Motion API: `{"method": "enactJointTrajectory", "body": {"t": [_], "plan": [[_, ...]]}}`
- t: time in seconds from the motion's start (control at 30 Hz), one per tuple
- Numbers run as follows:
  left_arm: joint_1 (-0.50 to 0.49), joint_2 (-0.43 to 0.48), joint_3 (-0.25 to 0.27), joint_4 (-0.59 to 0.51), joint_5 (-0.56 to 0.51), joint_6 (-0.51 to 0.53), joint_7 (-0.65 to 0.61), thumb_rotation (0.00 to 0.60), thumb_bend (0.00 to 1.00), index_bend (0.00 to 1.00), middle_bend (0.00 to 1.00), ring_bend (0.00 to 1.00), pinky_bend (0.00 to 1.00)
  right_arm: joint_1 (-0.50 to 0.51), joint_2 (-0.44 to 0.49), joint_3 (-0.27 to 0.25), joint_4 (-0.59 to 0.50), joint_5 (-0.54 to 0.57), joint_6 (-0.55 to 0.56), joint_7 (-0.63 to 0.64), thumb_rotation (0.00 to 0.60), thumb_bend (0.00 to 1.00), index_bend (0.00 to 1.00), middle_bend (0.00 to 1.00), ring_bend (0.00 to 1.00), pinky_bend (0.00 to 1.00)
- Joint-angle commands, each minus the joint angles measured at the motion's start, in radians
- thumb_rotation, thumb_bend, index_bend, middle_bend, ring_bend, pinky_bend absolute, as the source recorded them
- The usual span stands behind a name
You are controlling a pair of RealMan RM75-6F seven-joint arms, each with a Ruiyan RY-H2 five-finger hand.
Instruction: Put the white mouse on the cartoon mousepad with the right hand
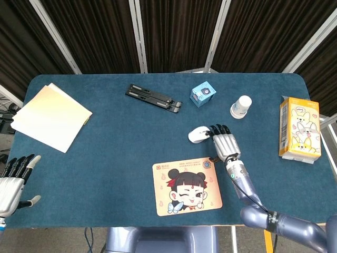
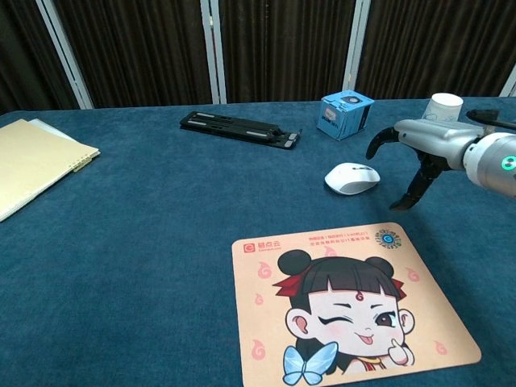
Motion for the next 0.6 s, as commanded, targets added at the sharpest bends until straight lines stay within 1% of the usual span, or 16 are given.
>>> {"method": "enactJointTrajectory", "body": {"t": [0.03, 0.13, 0.33, 0.5, 0.6], "plan": [[-0.002, 0.003, 0.001, -0.002, -0.002, -0.006, -0.003, 0.6, 0.09, 0.0, 0.0, 0.0, 0.0, 0.035, -0.038, 0.007, 0.055, 0.006, -0.015, 0.013, 0.6, 0.14, 0.24, 0.1, 0.0, 0.06], [-0.004, 0.005, 0.002, -0.005, -0.004, -0.011, -0.006, 0.6, 0.09, 0.0, 0.0, 0.0, 0.0, 0.059, -0.057, 0.01, 0.092, 0.012, -0.029, 0.017, 0.6, 0.14, 0.24, 0.11, 0.0, 0.07], [-0.009, 0.009, 0.003, -0.012, -0.013, -0.024, -0.007, 0.6, 0.09, 0.0, 0.0, 0.0, 0.0, 0.102, -0.08, 0.024, 0.153, 0.018, -0.05, 0.026, 0.6, 0.18, 0.26, 0.12, 0.0, 0.09], [-0.012, 0.012, 0.003, -0.018, -0.021, -0.034, -0.01, 0.6, 0.09, 0.0, 0.0, 0.0, 0.0, 0.138, -0.095, 0.033, 0.21, 0.024, -0.076, 0.025, 0.6, 0.18, 0.27, 0.13, 0.0, 0.09], [-0.017, 0.016, 0.002, -0.024, -0.028, -0.045, -0.012, 0.6, 0.09, 0.0, 0.0, 0.0, 0.0, 0.164, -0.113, 0.042, 0.26, 0.051, -0.106, 0.029, 0.6, 0.18, 0.27, 0.13, 0.0, 0.09]]}}
